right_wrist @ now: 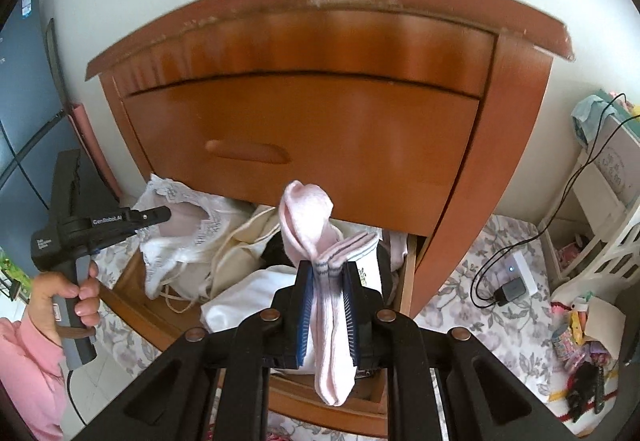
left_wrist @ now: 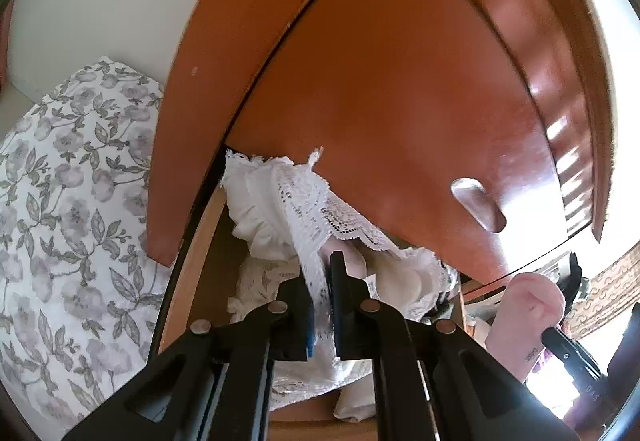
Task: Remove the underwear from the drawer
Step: 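Lift the white lace bra with the left tool while the right tool lifts the sock, then raise the bra clear of the drawer with the left tool while the right tool holds the sock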
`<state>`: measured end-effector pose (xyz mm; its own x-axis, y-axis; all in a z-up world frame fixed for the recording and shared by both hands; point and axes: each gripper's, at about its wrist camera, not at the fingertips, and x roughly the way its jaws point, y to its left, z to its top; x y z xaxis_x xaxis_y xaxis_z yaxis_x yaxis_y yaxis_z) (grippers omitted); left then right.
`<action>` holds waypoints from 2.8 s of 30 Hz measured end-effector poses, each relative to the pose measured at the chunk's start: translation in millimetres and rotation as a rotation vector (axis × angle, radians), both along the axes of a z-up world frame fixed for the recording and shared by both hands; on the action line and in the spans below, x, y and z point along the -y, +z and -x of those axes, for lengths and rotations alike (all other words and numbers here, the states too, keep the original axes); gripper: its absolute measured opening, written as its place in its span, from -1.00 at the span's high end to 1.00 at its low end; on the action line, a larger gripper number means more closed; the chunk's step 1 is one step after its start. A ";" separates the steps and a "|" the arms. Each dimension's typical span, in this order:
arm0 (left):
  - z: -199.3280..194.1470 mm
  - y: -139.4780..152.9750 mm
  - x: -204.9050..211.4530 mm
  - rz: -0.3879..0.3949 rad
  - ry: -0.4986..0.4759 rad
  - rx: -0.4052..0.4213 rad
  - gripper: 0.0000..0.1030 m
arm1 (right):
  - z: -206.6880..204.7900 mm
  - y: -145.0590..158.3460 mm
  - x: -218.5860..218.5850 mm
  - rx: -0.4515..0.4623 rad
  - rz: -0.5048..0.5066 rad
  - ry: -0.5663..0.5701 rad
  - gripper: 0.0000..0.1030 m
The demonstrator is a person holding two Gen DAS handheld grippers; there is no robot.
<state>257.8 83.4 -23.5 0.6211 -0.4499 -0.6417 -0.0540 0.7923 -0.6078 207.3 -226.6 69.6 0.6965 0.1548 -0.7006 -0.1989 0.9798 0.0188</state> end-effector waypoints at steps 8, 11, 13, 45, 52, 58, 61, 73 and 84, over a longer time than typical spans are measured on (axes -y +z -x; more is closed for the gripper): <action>27.6 -2.0 -8.9 0.005 0.006 0.012 0.90 | 13.5 8.5 -6.2 0.014 0.005 0.020 0.69; 37.7 -3.1 -9.6 0.027 0.001 0.016 0.90 | 17.3 10.4 -7.7 0.009 0.005 0.021 0.69; 46.0 -0.6 -8.4 0.030 -0.010 0.025 0.91 | 19.8 11.3 -8.1 0.011 0.004 0.023 0.69; 79.9 133.8 54.9 -0.579 -0.104 0.226 0.92 | 65.2 58.1 24.3 0.155 -0.085 -0.011 0.69; 69.5 122.1 74.9 -0.928 -0.063 0.173 0.91 | 73.9 48.2 28.7 0.162 -0.098 -0.001 0.69; 72.0 120.4 77.9 -1.069 0.037 0.241 0.92 | 75.2 32.4 35.7 0.138 -0.119 -0.001 0.69; 82.2 129.9 81.7 -1.082 0.083 0.335 0.92 | 77.4 27.6 43.0 0.134 -0.132 -0.006 0.69; 73.6 122.2 77.8 -0.878 -0.011 0.322 0.95 | 79.9 7.2 61.5 0.105 -0.155 -0.027 0.69; 47.4 91.5 -12.8 -0.475 0.118 0.073 -0.24 | 64.1 -17.3 62.2 0.055 -0.158 -0.019 0.69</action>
